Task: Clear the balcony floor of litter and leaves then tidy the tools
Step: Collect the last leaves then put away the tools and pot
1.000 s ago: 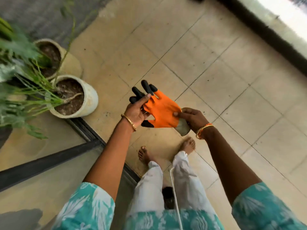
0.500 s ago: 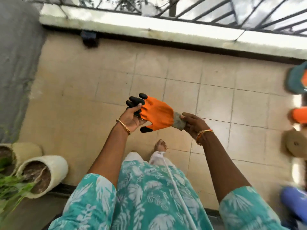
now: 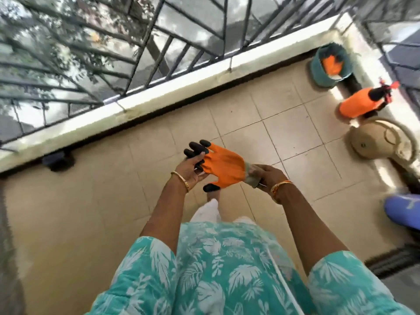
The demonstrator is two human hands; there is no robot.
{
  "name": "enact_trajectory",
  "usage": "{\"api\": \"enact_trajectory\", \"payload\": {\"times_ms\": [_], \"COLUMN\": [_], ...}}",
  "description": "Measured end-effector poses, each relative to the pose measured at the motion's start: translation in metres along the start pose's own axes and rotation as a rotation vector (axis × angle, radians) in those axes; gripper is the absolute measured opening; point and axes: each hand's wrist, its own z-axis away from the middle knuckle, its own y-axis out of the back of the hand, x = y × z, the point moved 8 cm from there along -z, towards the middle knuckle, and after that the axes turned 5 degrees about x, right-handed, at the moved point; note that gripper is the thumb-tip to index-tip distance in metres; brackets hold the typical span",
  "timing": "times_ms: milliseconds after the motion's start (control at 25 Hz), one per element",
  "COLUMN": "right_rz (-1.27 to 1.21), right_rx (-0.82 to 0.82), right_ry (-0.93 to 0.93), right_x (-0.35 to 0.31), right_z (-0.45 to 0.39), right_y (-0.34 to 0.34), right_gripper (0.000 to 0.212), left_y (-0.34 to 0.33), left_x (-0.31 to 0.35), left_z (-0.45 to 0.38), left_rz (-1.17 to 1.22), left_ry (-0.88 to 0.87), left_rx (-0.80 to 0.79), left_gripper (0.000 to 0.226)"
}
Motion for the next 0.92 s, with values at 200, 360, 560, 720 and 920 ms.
{"api": "enact_trajectory", "payload": {"times_ms": [200, 360, 560, 720, 920], "right_rz": [-0.191, -0.361, -0.487, -0.550, -0.477], "right_rx": [0.199, 0.246, 0.293, 0.433, 0.527], "right_ry": [0.104, 0.155, 0.112, 0.035, -0.011], "right_x": [-0.084, -0.140, -0.204, -0.255, -0.317], "right_z": [-0.028, -0.061, -0.122, -0.165, -0.242], "right_y": [0.061, 0.128, 0.231, 0.314, 0.386], "right_gripper": [0.012, 0.013, 0.017, 0.020, 0.028], "left_y": [-0.106, -0.222, -0.373, -0.490, -0.618], "left_x": [0.058, 0.080, 0.077, 0.068, 0.084], "left_z": [-0.039, -0.077, -0.126, -0.160, -0.212], "left_rz": [-0.325, -0.497, -0.570, -0.676, -0.830], "left_ry": [-0.035, -0.034, -0.021, -0.044, -0.172], "left_rx": [-0.011, -0.099, -0.090, -0.064, -0.025], "left_gripper": [0.013, 0.011, 0.013, 0.014, 0.018]}}
